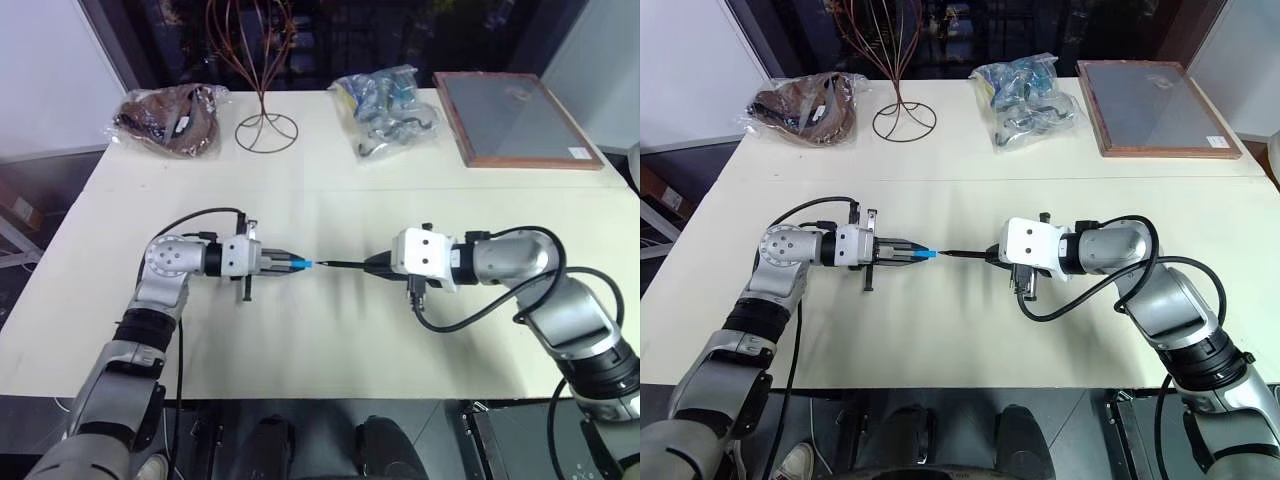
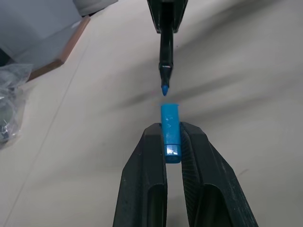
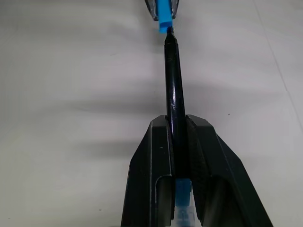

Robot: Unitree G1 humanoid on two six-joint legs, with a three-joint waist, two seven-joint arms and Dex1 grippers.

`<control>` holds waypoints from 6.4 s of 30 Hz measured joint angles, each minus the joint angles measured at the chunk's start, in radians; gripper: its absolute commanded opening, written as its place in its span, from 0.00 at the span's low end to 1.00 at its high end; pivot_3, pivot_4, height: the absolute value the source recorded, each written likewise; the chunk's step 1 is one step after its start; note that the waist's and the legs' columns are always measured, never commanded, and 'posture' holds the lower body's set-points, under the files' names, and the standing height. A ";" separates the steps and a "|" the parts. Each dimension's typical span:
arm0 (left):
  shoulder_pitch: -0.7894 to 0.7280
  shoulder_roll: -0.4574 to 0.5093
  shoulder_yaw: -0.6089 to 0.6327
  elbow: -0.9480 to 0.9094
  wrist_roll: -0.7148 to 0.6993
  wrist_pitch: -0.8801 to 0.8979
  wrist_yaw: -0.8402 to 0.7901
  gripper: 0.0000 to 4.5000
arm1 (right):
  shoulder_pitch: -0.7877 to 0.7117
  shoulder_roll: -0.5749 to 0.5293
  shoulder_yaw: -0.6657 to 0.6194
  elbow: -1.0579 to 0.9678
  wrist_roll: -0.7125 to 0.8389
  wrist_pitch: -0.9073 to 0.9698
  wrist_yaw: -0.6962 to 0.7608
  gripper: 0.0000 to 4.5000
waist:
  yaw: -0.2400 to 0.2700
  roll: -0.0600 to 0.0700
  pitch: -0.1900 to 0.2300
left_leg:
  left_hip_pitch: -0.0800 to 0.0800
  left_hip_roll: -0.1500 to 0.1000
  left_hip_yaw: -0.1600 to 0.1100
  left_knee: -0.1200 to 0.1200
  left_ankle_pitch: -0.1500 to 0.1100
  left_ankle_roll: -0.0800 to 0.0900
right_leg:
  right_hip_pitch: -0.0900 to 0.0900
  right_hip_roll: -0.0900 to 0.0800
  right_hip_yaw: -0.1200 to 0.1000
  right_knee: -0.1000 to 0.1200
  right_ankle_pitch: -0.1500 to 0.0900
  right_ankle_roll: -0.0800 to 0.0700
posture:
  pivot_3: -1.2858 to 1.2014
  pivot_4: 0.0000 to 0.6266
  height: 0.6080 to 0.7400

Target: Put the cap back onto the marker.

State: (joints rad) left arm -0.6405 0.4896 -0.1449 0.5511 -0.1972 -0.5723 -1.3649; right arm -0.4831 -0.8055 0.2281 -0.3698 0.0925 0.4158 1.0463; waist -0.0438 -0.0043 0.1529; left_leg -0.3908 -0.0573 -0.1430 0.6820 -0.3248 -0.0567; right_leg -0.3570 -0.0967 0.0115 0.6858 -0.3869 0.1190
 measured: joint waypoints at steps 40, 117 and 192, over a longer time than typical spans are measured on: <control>-0.001 -0.018 -0.004 -0.008 -0.002 0.009 0.000 0.00 | -0.009 0.018 0.005 0.000 -0.002 0.023 0.000 0.02 | 0.000 0.000 0.000 | 0.000 0.000 0.000 0.000 0.000 0.000 | 0.000 0.000 0.000 0.000 0.000 0.000 | 0.52 0.24 1.00; 0.038 -0.039 0.020 -0.129 -0.032 0.145 -0.010 0.00 | -0.037 0.048 0.039 -0.026 -0.109 -0.073 0.045 0.02 | 0.000 0.000 0.000 | 0.000 0.000 0.000 0.000 0.000 0.000 | 0.000 0.000 0.000 0.000 0.000 0.000 | 0.52 0.24 1.00; 0.327 0.075 0.140 -0.639 -0.079 0.681 0.517 0.99 | 0.347 0.198 -0.342 -0.174 -0.091 0.645 -0.586 0.00 | 0.002 0.000 0.000 | 0.000 0.000 0.000 -0.001 0.000 0.000 | 0.000 0.000 0.002 0.001 0.000 0.000 | 0.52 0.24 1.00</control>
State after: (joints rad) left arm -0.3139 0.5648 -0.0053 -0.0876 -0.2758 0.1089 -0.8476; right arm -0.1361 -0.6071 -0.1140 -0.5440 0.0015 1.0611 0.4600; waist -0.0413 -0.0042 0.1529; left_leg -0.3905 -0.0574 -0.1425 0.6808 -0.3248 -0.0567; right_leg -0.3573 -0.0967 0.0139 0.6863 -0.3869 0.1189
